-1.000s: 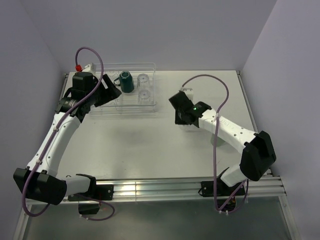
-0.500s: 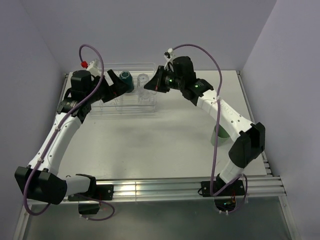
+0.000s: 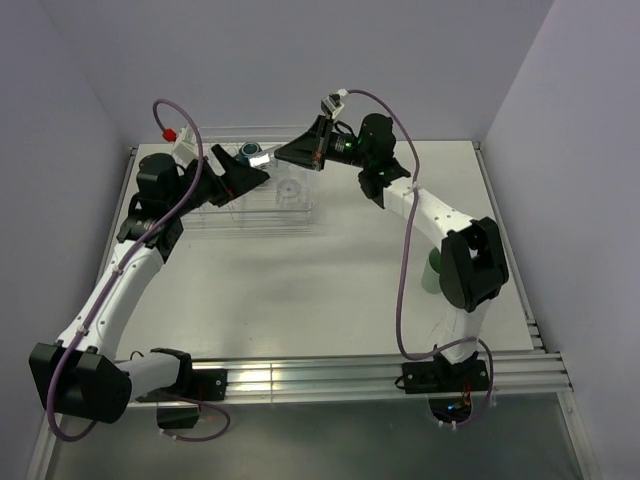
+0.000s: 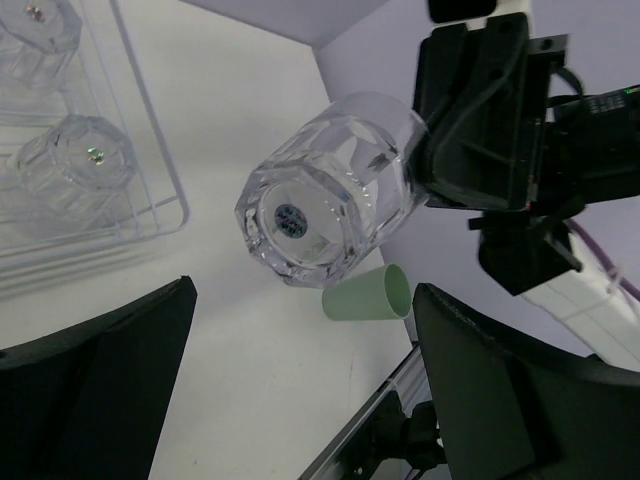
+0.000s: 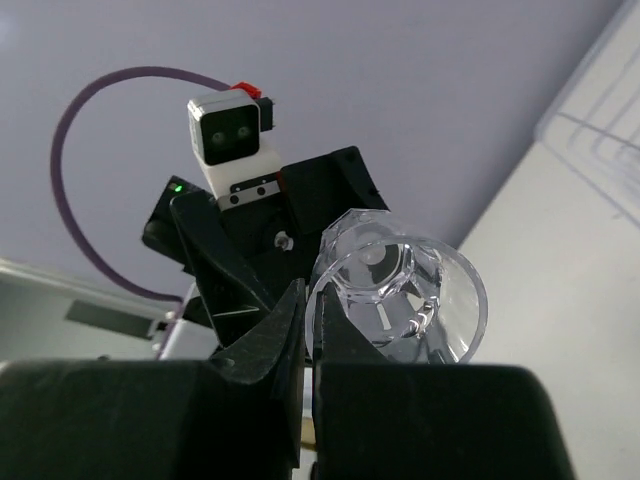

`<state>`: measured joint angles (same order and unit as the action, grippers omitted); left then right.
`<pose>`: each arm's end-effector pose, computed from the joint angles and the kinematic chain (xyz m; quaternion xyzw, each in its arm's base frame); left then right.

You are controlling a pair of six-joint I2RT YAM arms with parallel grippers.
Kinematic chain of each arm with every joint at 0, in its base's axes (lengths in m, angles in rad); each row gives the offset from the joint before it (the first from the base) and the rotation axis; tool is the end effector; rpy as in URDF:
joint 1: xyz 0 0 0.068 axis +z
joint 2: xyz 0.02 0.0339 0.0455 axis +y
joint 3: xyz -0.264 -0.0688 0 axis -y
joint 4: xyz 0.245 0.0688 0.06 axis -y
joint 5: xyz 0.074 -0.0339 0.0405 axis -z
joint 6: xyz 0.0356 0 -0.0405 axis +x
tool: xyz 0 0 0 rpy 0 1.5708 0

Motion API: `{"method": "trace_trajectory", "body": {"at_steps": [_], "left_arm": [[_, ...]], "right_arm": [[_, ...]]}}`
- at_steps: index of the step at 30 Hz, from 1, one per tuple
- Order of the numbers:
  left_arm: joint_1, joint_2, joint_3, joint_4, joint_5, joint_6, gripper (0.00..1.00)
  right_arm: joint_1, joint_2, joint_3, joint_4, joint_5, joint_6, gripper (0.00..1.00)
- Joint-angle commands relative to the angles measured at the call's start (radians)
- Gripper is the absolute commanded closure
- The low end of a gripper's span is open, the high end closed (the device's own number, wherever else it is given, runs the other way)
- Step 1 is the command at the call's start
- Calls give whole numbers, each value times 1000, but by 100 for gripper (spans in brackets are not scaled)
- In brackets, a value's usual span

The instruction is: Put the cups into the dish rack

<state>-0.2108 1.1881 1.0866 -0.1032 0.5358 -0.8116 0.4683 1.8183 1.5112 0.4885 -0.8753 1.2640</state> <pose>0.2638 -0.0750 0.3720 -0.0617 0.7639 -0.4768 0.4304 0.3728 0.2192 0.3701 -0.0755 0.6607 0.7059 0.2440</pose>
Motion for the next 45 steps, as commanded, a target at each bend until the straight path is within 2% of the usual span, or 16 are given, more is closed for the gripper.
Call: {"method": "trace_trajectory", "body": {"at_steps": [1,5,11,15,23,27,32,35,38,39,41,42,43,45], "left_arm": [[5,-50,1,125,36,-20,2],[7,-47,7,137,39,-32,3],[7,-33,13,149,46,-46,4],[7,-33,4,163,43,-58,5],[7,-28,13,184,61,-74,11],[7,-19,18,186,76,-80,21],[7,-19,10,188,85,-84,29],[7,-21,10,192,87,-87,38],[7,-18,12,192,96,-89,56],[7,-16,15,194,102,-90,67],[7,-16,18,191,112,-90,80],[7,-16,22,183,113,-89,95],[7,-16,27,177,115,-87,100],[7,-22,35,166,116,-83,100]], "right_arm": [[-3,24,-25,324,-93,214,100],[-3,50,-37,452,-113,331,100],[-3,61,-57,550,-116,388,100],[-3,93,-51,695,-128,511,100],[3,102,-69,703,-137,512,100],[1,110,-60,705,-134,514,100],[6,134,-28,705,-140,522,100],[10,142,-20,706,-140,522,100],[15,148,-13,703,-143,515,100],[15,148,-11,694,-142,511,100],[16,145,-11,685,-140,502,100],[15,148,-9,679,-140,499,100],[15,148,-5,676,-140,497,100],[15,151,0,668,-140,492,96]]}}
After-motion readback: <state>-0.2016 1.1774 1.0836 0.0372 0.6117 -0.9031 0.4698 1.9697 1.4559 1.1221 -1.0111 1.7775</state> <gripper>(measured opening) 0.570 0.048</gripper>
